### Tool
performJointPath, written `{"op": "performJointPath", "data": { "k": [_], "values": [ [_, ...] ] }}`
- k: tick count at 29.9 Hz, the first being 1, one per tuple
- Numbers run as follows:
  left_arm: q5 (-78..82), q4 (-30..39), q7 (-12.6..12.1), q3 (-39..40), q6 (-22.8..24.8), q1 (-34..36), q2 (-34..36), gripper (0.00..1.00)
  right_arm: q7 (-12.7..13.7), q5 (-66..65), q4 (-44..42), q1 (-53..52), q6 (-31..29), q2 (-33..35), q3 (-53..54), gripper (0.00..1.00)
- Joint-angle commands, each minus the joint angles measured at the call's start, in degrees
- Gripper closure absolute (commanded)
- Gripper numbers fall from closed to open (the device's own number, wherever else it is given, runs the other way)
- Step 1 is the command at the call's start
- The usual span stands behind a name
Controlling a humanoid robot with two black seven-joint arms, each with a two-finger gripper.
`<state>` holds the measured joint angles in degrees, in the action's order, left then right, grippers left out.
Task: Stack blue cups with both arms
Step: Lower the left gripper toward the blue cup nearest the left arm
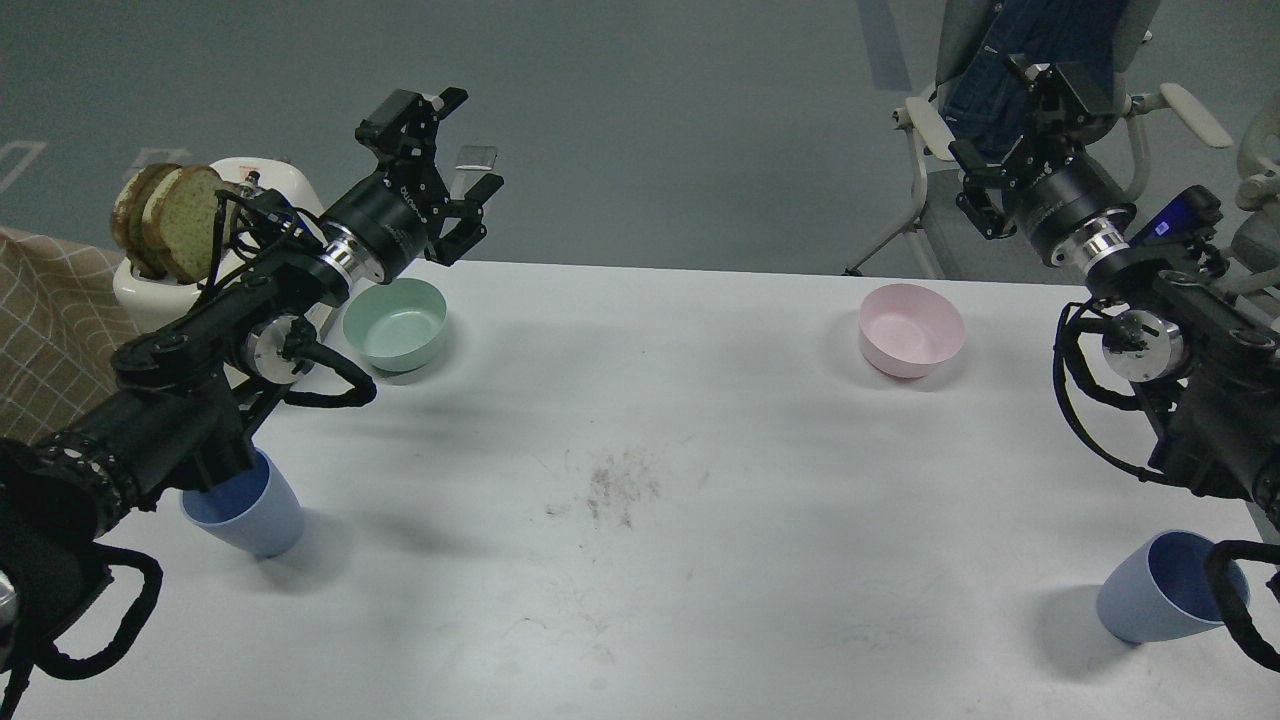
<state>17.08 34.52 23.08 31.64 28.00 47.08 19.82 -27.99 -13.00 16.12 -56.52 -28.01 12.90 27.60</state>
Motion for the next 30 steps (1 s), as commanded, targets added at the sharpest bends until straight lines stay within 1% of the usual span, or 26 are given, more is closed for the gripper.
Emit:
{"op": "performJointPath", "data": {
  "k": [1, 4, 5, 12, 18, 25, 30],
  "values": [
    [0.0, 0.0, 0.6, 0.4, 0.0, -0.5, -1.4, 0.02, 0.0, -0.1, 0.0, 0.6, 0.0, 0.0, 0.0, 0.02],
    [0.1, 0.0, 3.6, -0.2, 0.0, -0.6, -1.6, 0.02, 0.0, -0.1, 0.1, 0.7, 0.0, 0.1, 0.0, 0.02],
    [0.1, 0.0, 4.2, -0.4, 0.0, -0.5, -1.7, 0.02, 0.0, -0.1, 0.1, 0.8, 0.0, 0.0, 0.0, 0.02],
    [0.1, -0.1, 4.3, -0.4, 0.0, -0.3, -1.4, 0.02, 0.0, -0.1, 0.1, 0.7, 0.0, 0.0, 0.0, 0.01],
    [0.1, -1.0, 4.4, -0.3, 0.0, 1.3, -1.4, 0.02, 0.0, -0.1, 0.1, 0.6, 0.0, 0.1, 0.0, 0.00],
    [0.3, -1.0, 3.6, -0.4, 0.0, 2.4, -1.4, 0.02, 0.0, -0.1, 0.1, 0.8, 0.0, 0.1, 0.0, 0.00],
    [0.4, -1.0, 3.5, -0.5, 0.0, 2.8, -1.4, 0.02, 0.0, -0.1, 0.1, 0.5, 0.0, 0.0, 0.0, 0.00]
  ]
}}
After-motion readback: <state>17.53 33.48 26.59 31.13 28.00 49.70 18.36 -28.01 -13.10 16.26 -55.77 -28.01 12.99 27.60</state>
